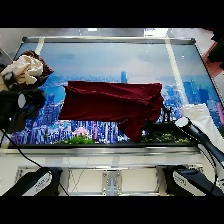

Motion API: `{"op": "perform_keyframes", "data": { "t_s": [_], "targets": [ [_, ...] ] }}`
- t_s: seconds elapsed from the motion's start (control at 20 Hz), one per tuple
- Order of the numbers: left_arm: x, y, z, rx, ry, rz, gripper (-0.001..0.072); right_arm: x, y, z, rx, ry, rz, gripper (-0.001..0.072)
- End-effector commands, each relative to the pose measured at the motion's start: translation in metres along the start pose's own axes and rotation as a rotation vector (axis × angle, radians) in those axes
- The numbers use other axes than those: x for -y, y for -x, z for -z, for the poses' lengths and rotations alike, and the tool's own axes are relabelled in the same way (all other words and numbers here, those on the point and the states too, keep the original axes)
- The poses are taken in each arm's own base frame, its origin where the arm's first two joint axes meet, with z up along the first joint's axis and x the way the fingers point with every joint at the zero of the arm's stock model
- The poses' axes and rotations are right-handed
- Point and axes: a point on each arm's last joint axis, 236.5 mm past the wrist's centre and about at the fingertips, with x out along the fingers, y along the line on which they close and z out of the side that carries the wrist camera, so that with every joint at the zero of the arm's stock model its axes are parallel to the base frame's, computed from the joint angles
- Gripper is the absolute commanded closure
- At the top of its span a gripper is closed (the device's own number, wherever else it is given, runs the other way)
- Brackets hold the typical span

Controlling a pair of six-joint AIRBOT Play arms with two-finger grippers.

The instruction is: Fold the shirts.

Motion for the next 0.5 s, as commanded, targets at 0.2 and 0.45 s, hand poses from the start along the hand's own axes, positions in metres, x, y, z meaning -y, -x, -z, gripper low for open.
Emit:
{"op": "perform_keyframes", "data": {
  "t_s": [0.2, 0.45],
  "targets": [
    [0.002, -0.041, 0.05, -0.152, 0.462, 0.203, 0.0606, -0.009, 0.009, -0.004, 0.036, 0.032, -0.016, 0.0681],
    [0.052, -0.055, 0.082, -0.351, 0.465, 0.369, 0.0296, -0.009, 0.01, -0.006, 0.044, 0.049, -0.015, 0.0682]
  ]
}}
